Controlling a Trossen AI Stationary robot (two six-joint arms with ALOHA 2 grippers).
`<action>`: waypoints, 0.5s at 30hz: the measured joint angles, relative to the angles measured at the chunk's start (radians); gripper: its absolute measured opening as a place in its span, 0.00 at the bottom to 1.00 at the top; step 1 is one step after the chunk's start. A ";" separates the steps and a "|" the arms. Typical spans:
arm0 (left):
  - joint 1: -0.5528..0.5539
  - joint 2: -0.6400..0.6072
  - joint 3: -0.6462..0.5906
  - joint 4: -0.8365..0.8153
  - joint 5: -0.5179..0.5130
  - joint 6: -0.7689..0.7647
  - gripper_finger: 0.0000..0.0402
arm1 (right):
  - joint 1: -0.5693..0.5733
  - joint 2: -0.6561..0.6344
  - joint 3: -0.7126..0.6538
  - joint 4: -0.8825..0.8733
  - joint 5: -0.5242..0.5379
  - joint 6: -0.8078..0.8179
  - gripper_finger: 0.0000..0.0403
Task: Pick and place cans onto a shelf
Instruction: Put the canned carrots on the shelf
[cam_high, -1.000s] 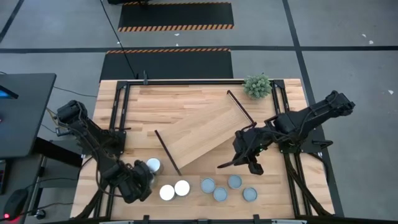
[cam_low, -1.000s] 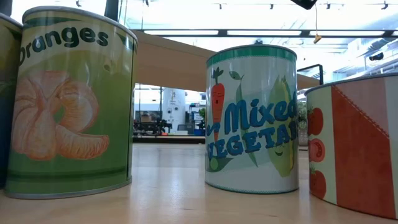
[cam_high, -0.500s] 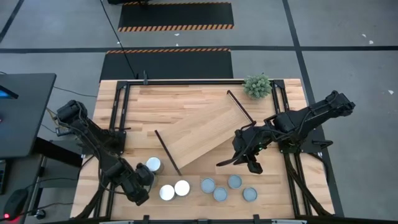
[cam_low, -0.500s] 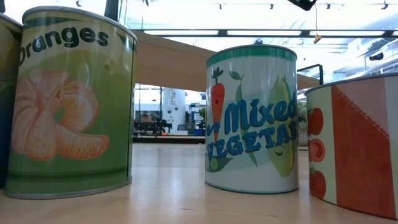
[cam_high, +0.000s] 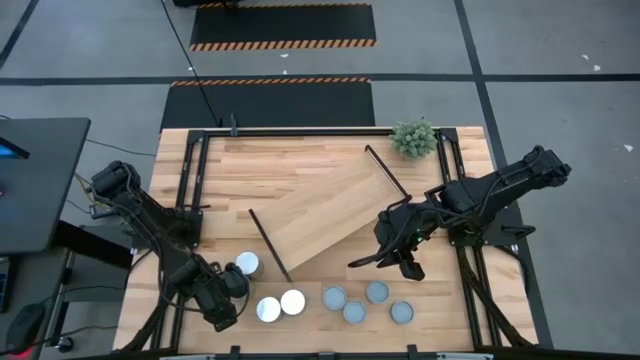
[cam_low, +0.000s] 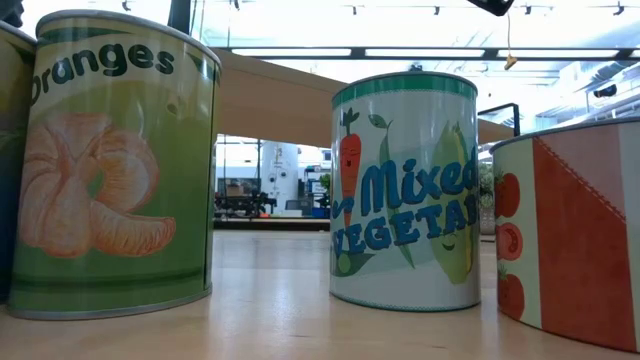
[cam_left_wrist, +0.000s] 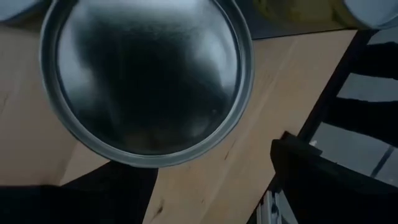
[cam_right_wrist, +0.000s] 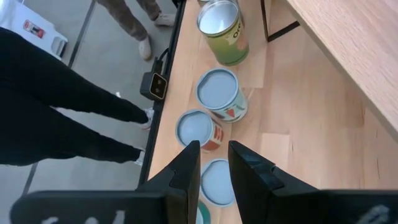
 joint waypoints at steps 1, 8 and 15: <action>0.000 0.000 0.000 0.000 0.000 0.000 0.78 | 0.000 0.000 0.000 0.000 0.000 0.002 0.22; 0.001 0.000 0.000 0.000 0.002 -0.004 0.78 | 0.000 0.000 0.000 0.000 0.000 0.002 0.22; 0.001 0.000 0.000 -0.019 0.002 -0.048 0.78 | 0.000 0.000 0.000 0.000 0.000 0.002 0.22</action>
